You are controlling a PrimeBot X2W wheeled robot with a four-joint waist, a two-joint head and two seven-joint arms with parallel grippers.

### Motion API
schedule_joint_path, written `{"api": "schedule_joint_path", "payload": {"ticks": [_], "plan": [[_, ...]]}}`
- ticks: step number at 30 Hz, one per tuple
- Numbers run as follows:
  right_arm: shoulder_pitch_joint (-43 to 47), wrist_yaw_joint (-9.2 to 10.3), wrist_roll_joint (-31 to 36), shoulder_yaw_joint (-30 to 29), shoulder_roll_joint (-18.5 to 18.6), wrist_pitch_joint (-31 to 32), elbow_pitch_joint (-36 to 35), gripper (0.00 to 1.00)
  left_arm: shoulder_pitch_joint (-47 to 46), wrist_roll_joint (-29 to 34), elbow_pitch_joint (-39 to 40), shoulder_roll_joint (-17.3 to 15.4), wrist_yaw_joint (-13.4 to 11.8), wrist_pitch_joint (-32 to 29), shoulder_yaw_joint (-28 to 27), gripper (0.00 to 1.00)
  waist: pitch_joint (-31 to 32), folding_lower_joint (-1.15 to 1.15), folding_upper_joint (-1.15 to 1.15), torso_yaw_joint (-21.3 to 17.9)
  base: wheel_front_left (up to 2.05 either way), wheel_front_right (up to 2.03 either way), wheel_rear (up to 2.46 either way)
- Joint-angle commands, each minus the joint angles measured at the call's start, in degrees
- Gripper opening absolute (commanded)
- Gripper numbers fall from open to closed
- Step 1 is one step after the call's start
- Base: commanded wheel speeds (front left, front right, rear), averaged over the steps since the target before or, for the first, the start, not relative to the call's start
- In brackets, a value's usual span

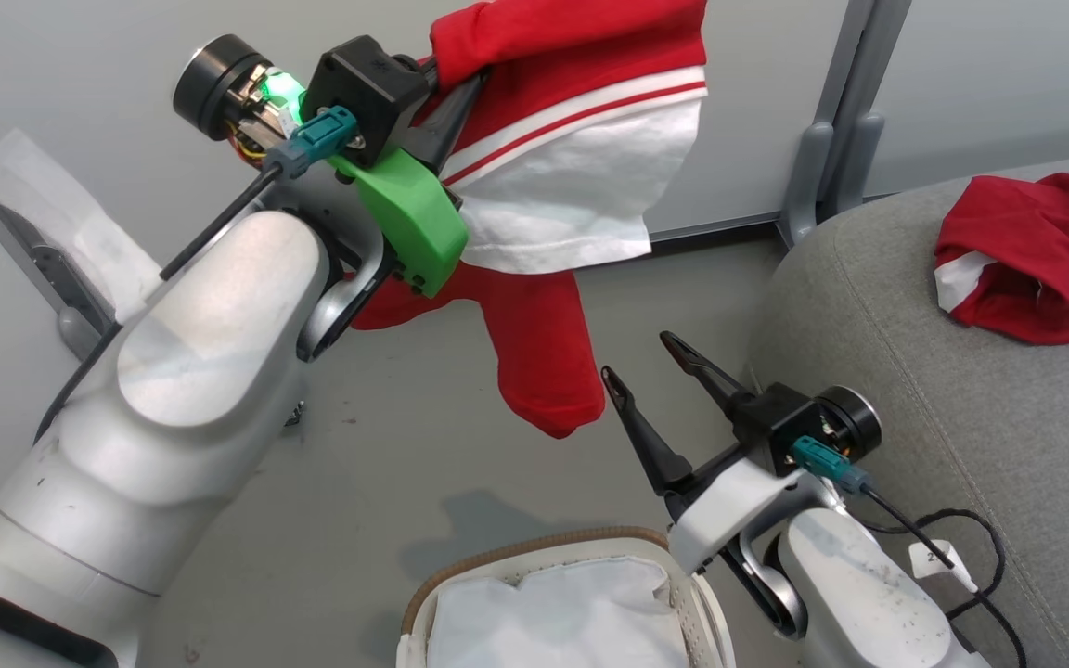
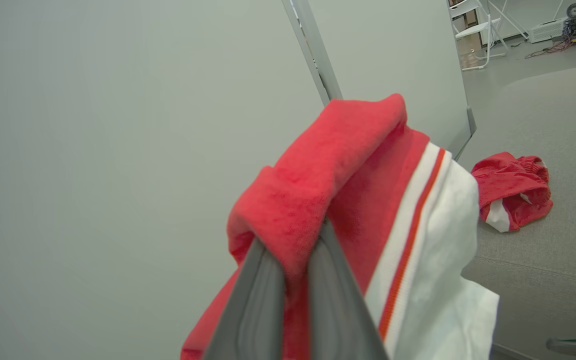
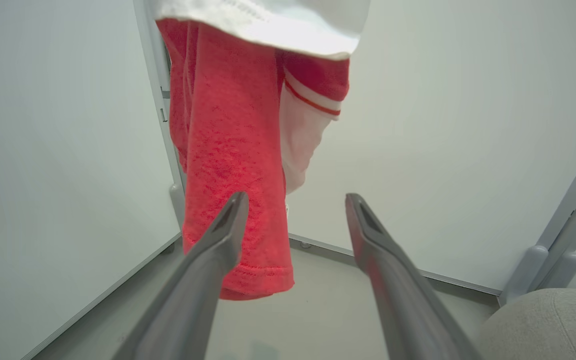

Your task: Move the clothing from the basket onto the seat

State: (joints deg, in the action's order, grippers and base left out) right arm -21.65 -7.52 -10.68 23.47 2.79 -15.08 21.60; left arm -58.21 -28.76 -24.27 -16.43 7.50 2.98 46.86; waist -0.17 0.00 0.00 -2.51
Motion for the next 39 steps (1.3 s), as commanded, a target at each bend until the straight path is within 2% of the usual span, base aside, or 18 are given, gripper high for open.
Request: {"api": "schedule_joint_path", "payload": {"ticks": [1,19,20,21,22,33,34,35,36,37,38,39], "plan": [[-1.2,0.07,-0.02,1.17,0.21,-0.14,0.66,1.0,-1.28,-0.6,-0.16,0.62,-0.07,-0.18,0.35,0.0,0.19,0.0,0.0,0.24,0.0,0.0,0.0],[-10.68,0.07,-2.3,3.75,0.21,-0.14,9.78,1.0,-4.16,-3.6,-1.85,7.67,-0.06,0.82,6.05,0.0,2.02,0.0,0.0,5.23,0.0,0.0,0.0],[-11.1,0.07,-2.66,4.08,0.21,-0.14,10.4,0.49,-4.22,-3.98,-1.93,7.82,-0.06,0.93,6.22,0.0,2.08,0.0,0.0,5.42,0.0,0.0,0.0],[-11.41,0.07,-2.88,4.27,0.21,-0.14,10.79,0.35,-4.2,-4.27,-2.02,7.88,-0.06,1.03,6.29,0.0,2.1,0.0,0.0,5.56,0.0,0.0,0.0],[-11.63,0.07,-3.19,4.66,0.21,-0.14,11.3,0.0,-4.09,-4.59,-2.2,7.84,-0.06,1.16,6.4,0.0,2.11,0.0,0.0,5.7,0.0,0.0,0.0],[-9.95,0.07,-3.79,4.68,0.21,-0.15,9.38,0.0,0.47,-7.96,-8.1,5.48,-0.84,2.55,4.63,0.0,1.63,0.0,0.0,4.91,0.0,0.0,0.0],[-9.74,0.06,-3.81,4.49,0.21,-0.15,9.01,0.0,0.93,-8.19,-8.72,5.28,-0.87,2.86,4.49,0.03,1.58,0.0,0.0,4.74,0.0,0.0,0.0],[-9.49,0.06,-3.8,4.3,0.21,-0.14,8.66,0.0,1.43,-8.33,-9.24,5.09,-0.87,3.21,4.4,0.22,1.54,0.0,0.0,4.58,0.0,0.0,0.0],[-9.24,0.07,-3.63,3.98,0.21,-0.14,8.15,0.0,2.02,-8.52,-9.92,4.95,-0.87,3.78,4.29,0.45,1.49,0.0,0.0,4.38,0.0,0.0,0.0],[-9.16,0.07,-3.43,3.74,0.21,-0.14,7.69,0.0,2.52,-8.64,-10.35,4.84,-0.9,4.36,4.2,0.79,1.44,0.0,0.0,4.21,0.0,0.0,0.0],[-9.09,0.07,-3.23,3.37,0.21,-0.15,7.1,0.0,3.21,-8.78,-10.78,4.74,-0.88,5.12,4.14,1.0,1.4,0.0,0.0,4.03,0.0,0.0,0.0],[-9.01,0.06,-3.08,2.89,0.21,-0.14,6.48,0.0,4.04,-8.98,-11.25,4.67,-0.99,5.96,4.08,1.0,1.35,0.0,0.0,3.88,0.0,0.0,0.0]]}}
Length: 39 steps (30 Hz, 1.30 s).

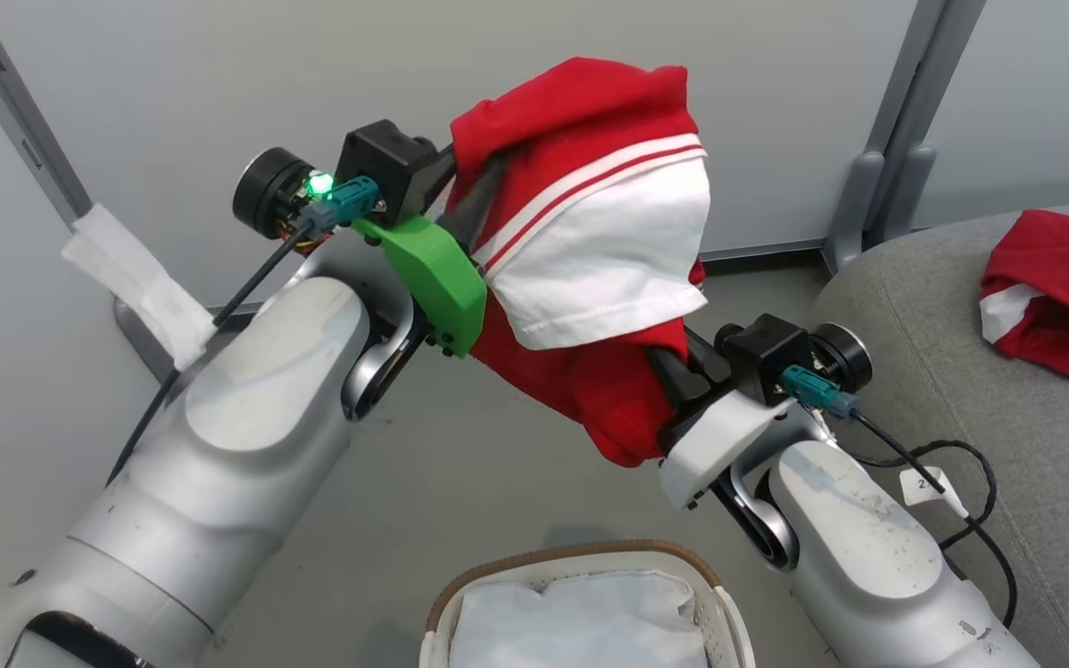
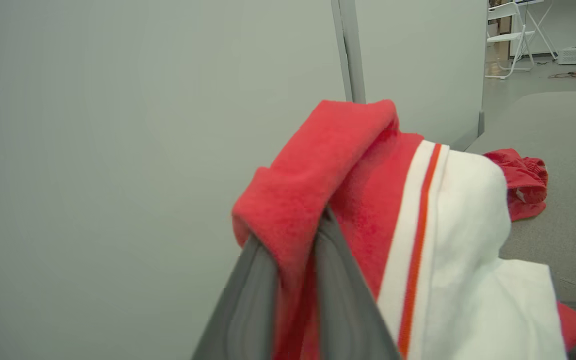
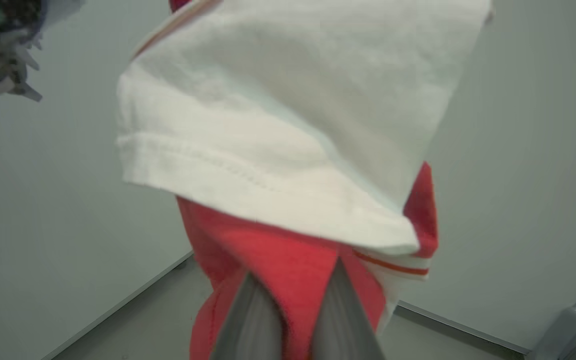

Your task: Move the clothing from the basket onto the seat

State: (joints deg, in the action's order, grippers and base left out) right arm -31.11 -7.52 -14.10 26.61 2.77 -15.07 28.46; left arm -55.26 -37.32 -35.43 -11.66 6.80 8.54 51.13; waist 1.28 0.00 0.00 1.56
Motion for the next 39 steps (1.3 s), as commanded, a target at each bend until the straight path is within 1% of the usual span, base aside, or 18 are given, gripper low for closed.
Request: {"api": "schedule_joint_path", "payload": {"ticks": [1,6,11,14,18,23,28,39], "plan": [[0.6,0.06,0.48,-0.57,0.23,-0.15,-0.84,0.0,1.75,-0.46,-0.48,-0.14,-0.4,0.95,-0.1,1.0,-0.15,0.0,0.0,-0.31,0.0,0.0,0.0],[1.55,0.06,1.24,-2.74,0.22,-0.15,-3.48,0.0,6.23,-1.23,-1.16,0.91,-0.71,3.97,-0.14,1.0,-0.43,0.0,0.0,-0.59,0.0,0.0,0.0],[2.55,0.07,2.17,-4.78,0.21,-0.15,-5.3,0.0,12.22,-1.67,-0.22,1.85,-1.72,6.26,-1.11,1.0,-0.62,0.0,0.0,-0.6,0.0,0.0,0.0],[2.84,0.07,2.77,-5.86,0.21,-0.15,-6.05,0.0,15.89,-0.64,1.09,2.33,-2.12,6.7,-1.93,1.0,-0.84,0.0,0.0,-0.63,0.0,0.0,0.0],[3.91,0.07,3.73,-7.07,0.21,-0.15,-6.39,0.0,21.2,1.91,4.75,2.46,-2.57,6.63,-3.89,1.0,-1.32,0.0,0.0,-0.96,0.0,0.0,0.0],[4.77,0.06,4.3,-7.8,0.21,-0.16,-6.77,0.0,26.87,4.99,7.87,2.27,-2.2,6.65,-6.25,1.0,-1.82,0.0,0.0,-1.91,0.0,0.0,0.0],[5.41,0.06,5.1,-8.98,0.21,-0.16,-7.08,0.0,31.49,7.77,9.97,2.81,-1.68,6.66,-8.51,1.0,-2.13,0.0,0.0,-2.65,0.0,0.0,0.0],[6.4,0.06,6.07,-12.73,0.2,-0.15,-7.94,0.0,36.16,11.67,11.27,4.54,-0.44,6.61,-12.17,1.0,-2.46,0.0,0.0,-3.7,0.0,0.0,0.0]]}}
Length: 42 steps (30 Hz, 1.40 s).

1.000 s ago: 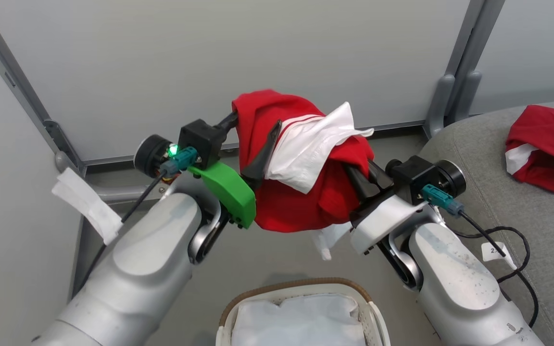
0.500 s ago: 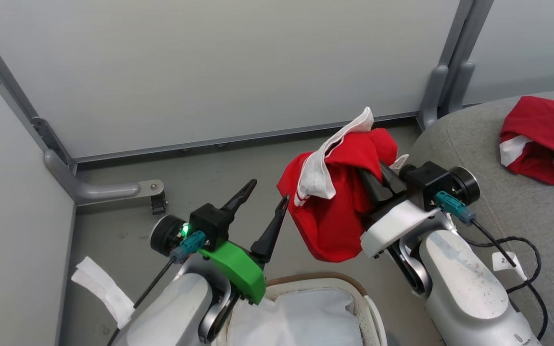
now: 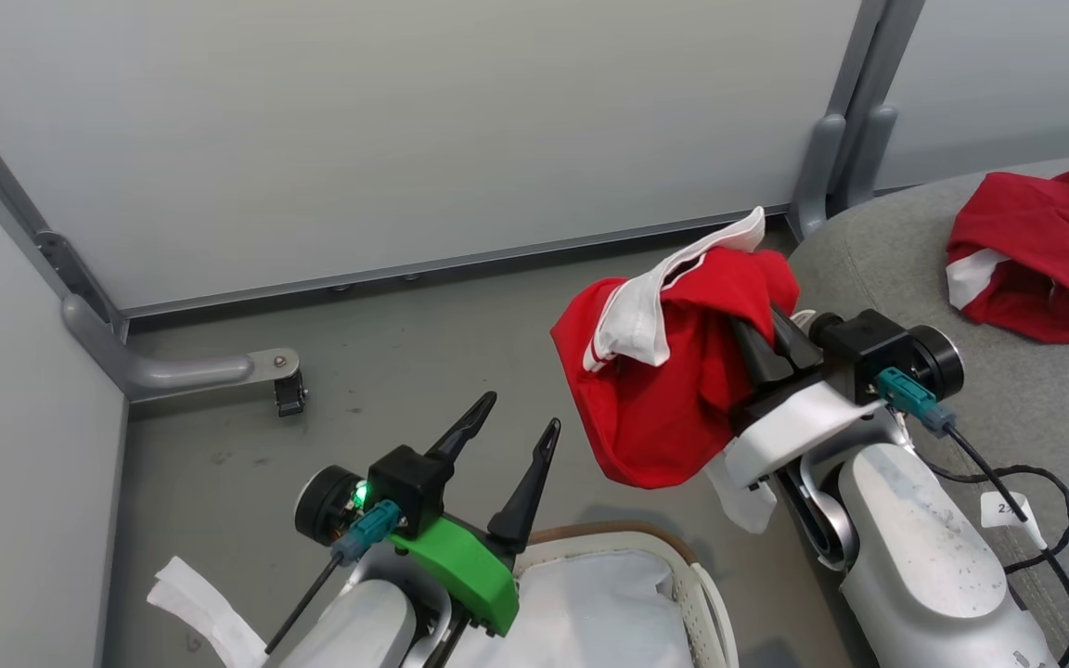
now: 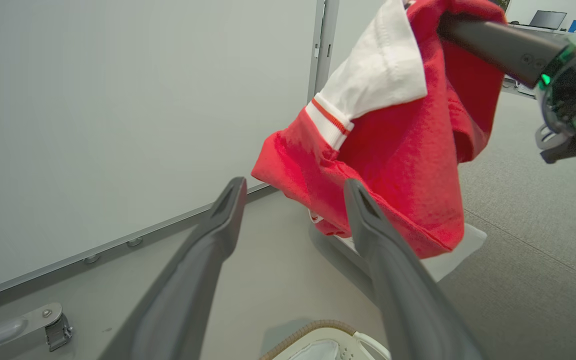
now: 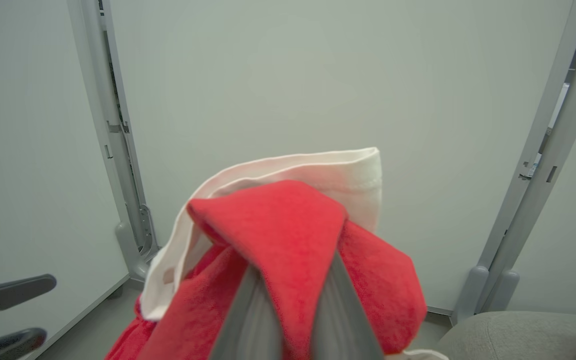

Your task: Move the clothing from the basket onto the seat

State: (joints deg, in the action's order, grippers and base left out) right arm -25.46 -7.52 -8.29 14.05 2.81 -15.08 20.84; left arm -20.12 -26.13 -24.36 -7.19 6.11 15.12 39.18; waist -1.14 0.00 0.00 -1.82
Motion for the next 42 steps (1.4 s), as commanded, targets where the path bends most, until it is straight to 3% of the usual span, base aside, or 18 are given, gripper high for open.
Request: {"api": "schedule_joint_path", "payload": {"ticks": [1,6,16,24,33,42], "plan": [[0.77,0.07,0.24,-0.38,0.18,-0.14,-0.48,0.0,1.24,0.75,0.26,0.14,0.34,0.03,-0.48,1.0,-0.1,0.0,0.0,-0.74,0.0,0.0,0.0],[0.2,0.06,0.66,-1.4,0.2,-0.15,-1.4,0.0,1.97,2.25,0.79,0.29,0.58,0.03,-1.68,1.0,-1.18,0.0,0.0,-4.78,0.0,0.0,0.0],[-0.88,0.06,2.69,-5.63,0.14,-0.15,-3.33,0.0,0.63,4.53,1.82,0.97,1.02,0.03,-3.28,1.0,-5.5,0.0,0.0,-17.68,0.0,0.0,0.0],[-0.38,0.07,2.43,-8.28,0.11,-0.14,-3.79,0.0,-0.14,5.54,1.89,1.29,1.37,0.03,-2.62,1.0,-7.62,0.0,0.0,-25.04,0.0,0.0,0.0],[-0.74,0.07,2.58,-10.28,0.11,-0.14,-3.57,0.0,-0.86,6.06,1.78,0.88,1.36,0.03,-1.44,1.0,-9.06,0.0,0.0,-27.07,0.0,0.0,0.0],[-9.65,0.07,10.18,-17.1,1.45,-0.15,-3.54,0.0,-2.39,6.28,2.44,-0.03,1.4,0.03,-0.63,1.0,-12.32,0.0,0.0,-23.6,0.0,0.0,0.0]]}}
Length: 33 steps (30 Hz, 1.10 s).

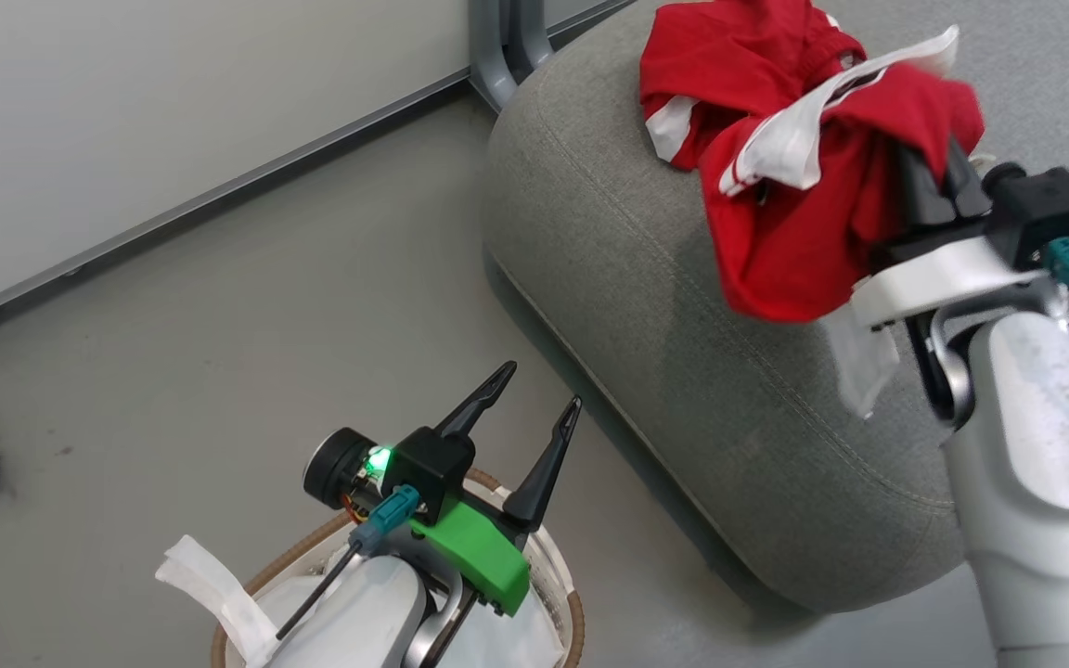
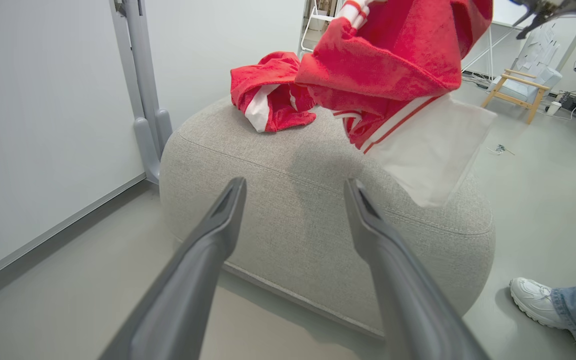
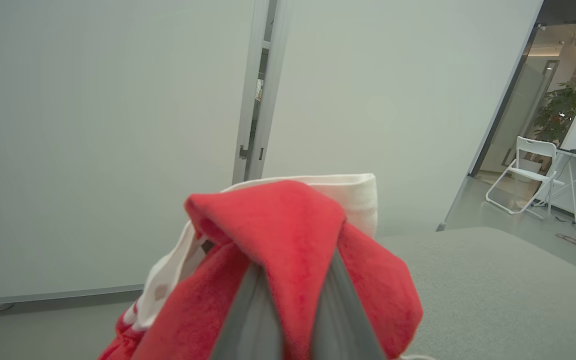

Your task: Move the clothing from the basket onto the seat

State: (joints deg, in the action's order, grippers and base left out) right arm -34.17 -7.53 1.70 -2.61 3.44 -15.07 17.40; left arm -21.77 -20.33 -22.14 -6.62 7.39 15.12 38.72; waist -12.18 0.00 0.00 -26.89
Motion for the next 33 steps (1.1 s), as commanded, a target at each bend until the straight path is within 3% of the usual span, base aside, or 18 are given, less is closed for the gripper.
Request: {"api": "schedule_joint_path", "payload": {"ticks": [1,15,21,33], "plan": [[-2.1,0.08,0.58,-1.22,1.72,-0.15,-0.02,0.0,-0.99,0.53,0.31,-0.6,0.13,0.03,-0.01,1.0,-1.77,0.0,0.0,2.1,0.0,0.0,0.0],[-20.06,0.08,3.97,-13.25,18.83,-0.16,7.53,0.0,-5.49,3.08,3.04,-1.75,-0.22,-0.12,0.39,1.0,-13.34,0.0,0.0,12.8,0.0,0.0,0.0],[-23.1,0.08,7.34,-17.36,18.85,-0.15,12.76,0.0,-7.93,4.56,5.64,-2.89,-0.84,-0.99,0.44,1.0,-19.5,0.0,0.0,14.49,0.0,0.0,0.0],[-21.23,0.08,11.65,-21.39,13.16,-0.15,21.08,0.0,-10.83,6.2,7.93,-2.96,-1.81,-2.13,1.66,1.0,-25.18,0.0,0.0,14.7,0.0,0.0,0.0]]}}
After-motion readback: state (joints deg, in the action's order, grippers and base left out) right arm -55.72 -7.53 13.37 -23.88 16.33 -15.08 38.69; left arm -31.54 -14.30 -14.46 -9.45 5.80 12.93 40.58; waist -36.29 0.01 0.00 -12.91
